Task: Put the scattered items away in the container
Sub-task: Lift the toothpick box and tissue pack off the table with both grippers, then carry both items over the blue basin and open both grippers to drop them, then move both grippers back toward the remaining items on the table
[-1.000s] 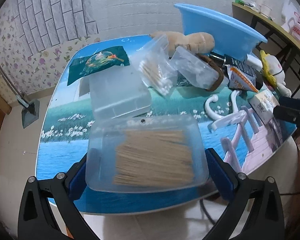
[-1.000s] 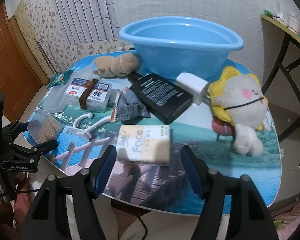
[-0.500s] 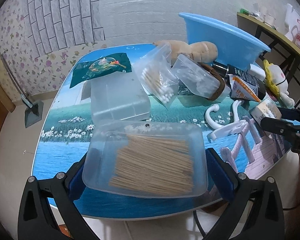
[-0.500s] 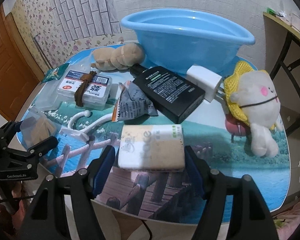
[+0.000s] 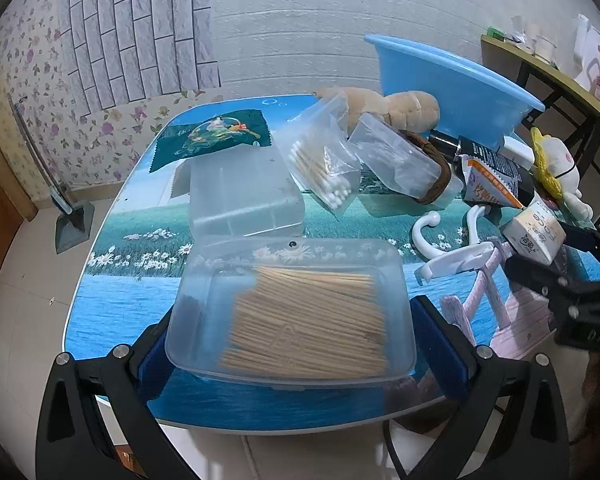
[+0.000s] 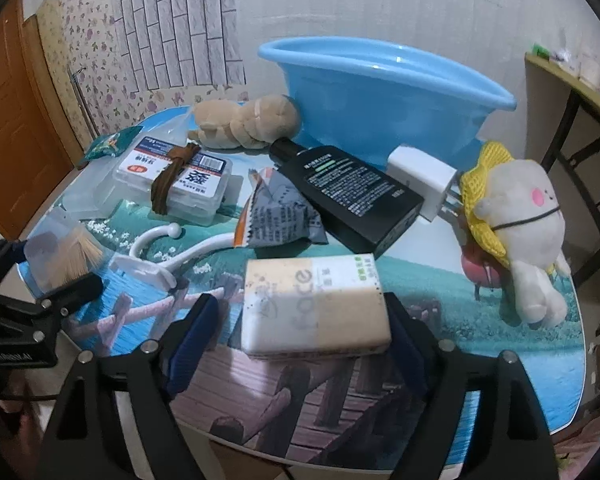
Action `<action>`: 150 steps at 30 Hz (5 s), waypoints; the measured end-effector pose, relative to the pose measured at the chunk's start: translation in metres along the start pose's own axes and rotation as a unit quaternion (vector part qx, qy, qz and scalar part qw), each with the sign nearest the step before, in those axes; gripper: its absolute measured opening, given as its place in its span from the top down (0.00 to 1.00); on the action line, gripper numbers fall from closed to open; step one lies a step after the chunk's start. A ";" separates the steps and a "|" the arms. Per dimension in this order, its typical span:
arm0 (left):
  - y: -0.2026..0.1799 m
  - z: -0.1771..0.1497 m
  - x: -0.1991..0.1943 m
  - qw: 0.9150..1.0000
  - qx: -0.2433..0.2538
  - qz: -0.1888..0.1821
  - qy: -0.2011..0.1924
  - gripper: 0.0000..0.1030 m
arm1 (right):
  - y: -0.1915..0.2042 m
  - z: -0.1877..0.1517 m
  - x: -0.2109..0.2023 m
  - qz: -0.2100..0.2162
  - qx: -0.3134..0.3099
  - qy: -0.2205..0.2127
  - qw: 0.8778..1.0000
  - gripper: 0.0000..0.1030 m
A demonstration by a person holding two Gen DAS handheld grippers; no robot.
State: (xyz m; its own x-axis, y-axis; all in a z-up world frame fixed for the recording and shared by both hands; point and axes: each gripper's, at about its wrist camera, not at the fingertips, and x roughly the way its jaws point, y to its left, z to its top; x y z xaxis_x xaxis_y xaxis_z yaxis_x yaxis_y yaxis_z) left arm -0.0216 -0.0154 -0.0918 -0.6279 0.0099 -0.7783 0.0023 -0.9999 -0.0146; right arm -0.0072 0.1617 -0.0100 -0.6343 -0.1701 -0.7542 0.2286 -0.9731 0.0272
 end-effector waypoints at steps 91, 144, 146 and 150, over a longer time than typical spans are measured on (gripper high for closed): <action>-0.018 0.071 -0.078 0.988 0.007 -0.055 -0.142 0.10 | -0.042 0.042 -0.094 0.035 0.033 -0.101 0.994 0.39; -0.139 0.201 0.021 0.978 0.092 -0.150 -0.113 0.04 | -0.113 0.108 -0.045 0.009 0.044 -0.076 0.996 0.39; -0.141 0.200 0.020 0.977 0.093 -0.152 -0.117 0.04 | -0.115 0.105 -0.050 0.006 0.050 -0.078 0.996 0.39; -0.140 0.194 0.015 0.979 0.089 -0.144 -0.117 0.04 | -0.117 0.097 -0.061 -0.007 0.060 -0.080 0.995 0.39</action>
State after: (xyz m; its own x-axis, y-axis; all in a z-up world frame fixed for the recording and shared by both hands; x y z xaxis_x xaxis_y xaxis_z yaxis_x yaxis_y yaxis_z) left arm -0.1825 0.1224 0.0199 -0.7435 0.3097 -0.5928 -0.3234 -0.9423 -0.0866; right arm -0.0668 0.2707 0.0967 -0.7482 -0.1705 -0.6412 0.1360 -0.9853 0.1032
